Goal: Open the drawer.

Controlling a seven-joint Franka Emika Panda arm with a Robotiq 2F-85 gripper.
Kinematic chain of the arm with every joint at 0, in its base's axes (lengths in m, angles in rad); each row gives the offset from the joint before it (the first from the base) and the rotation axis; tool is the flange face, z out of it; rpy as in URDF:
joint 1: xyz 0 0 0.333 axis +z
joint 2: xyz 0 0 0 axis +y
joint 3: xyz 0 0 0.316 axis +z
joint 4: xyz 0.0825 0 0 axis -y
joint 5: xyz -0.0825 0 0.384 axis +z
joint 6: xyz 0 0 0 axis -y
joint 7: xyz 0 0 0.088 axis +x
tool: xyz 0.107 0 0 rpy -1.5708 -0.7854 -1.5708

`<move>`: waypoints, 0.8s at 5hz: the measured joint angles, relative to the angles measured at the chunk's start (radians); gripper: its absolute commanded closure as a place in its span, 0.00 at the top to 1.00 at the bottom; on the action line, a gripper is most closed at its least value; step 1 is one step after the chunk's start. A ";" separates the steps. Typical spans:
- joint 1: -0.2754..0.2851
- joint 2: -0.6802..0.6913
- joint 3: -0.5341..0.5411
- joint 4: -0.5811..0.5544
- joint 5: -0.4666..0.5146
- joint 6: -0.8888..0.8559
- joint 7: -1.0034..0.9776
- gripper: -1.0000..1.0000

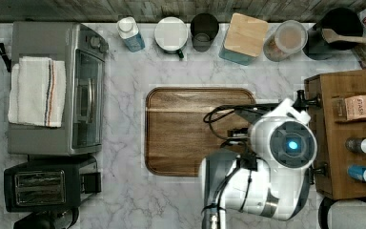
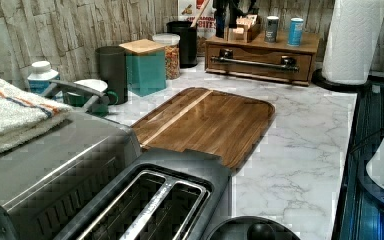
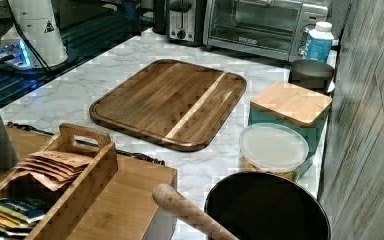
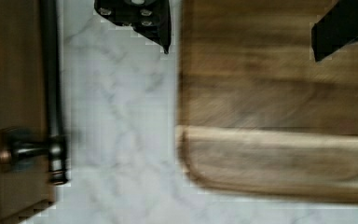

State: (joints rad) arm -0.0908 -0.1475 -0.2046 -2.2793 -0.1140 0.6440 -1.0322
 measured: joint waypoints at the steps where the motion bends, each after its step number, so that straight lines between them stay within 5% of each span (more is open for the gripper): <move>1: -0.037 0.025 -0.032 0.000 -0.045 0.029 0.000 1.00; 4: -0.119 0.106 -0.034 -0.039 -0.114 0.166 -0.078 1.00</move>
State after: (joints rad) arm -0.2097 -0.0412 -0.2386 -2.3184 -0.2279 0.8101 -1.1104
